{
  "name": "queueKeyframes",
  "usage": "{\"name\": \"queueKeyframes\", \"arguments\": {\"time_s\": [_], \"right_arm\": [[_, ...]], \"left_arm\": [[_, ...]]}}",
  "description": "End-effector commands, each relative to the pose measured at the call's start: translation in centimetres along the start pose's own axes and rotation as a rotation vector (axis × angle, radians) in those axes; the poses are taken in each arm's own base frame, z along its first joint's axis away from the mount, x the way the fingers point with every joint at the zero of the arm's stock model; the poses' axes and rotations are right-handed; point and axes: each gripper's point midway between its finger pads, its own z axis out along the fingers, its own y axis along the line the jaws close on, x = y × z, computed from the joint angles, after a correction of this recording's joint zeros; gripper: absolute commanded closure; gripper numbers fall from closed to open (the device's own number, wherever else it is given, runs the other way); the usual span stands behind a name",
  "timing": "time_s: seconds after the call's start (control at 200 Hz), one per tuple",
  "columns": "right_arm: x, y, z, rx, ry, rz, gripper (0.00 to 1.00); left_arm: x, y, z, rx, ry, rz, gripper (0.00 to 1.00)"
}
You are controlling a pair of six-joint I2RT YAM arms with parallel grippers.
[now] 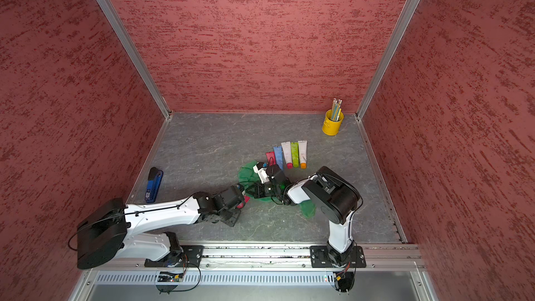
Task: Wipe the surface of the toothpaste tube
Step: Wipe the dirt from the toothpaste tube.
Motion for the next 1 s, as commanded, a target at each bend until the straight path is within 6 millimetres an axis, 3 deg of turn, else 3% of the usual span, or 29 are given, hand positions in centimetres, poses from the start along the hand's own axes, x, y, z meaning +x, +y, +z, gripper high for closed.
{"name": "queueKeyframes", "arguments": {"time_s": [0.0,0.291,0.406,0.521,0.671,0.822,0.997], "right_arm": [[7.8,0.8,-0.2,-0.071,0.246,0.123,1.00],[9.6,3.0,0.2,-0.177,0.323,0.119,1.00],[9.0,1.8,0.1,-0.122,0.290,0.112,1.00],[6.4,-0.6,-0.5,-0.046,0.201,0.130,1.00],[1.0,-4.3,-2.0,0.119,0.050,0.120,1.00],[-4.5,-5.5,-3.4,0.219,-0.085,0.081,1.00],[-6.4,-6.4,-2.5,0.248,-0.089,0.068,1.00]], "left_arm": [[-2.5,0.1,-0.2,0.000,-0.096,-0.029,0.96],[-2.5,0.2,-0.4,-0.002,-0.105,-0.036,0.96],[-2.5,0.2,-0.3,-0.002,-0.102,-0.033,0.97],[-2.4,0.1,-0.4,0.002,-0.104,-0.028,0.97],[-2.3,-0.1,-0.5,0.011,-0.106,-0.022,0.97],[-2.3,-0.3,-0.5,0.013,-0.105,-0.014,0.98],[-2.3,-0.4,-0.5,0.016,-0.108,-0.011,0.98]]}}
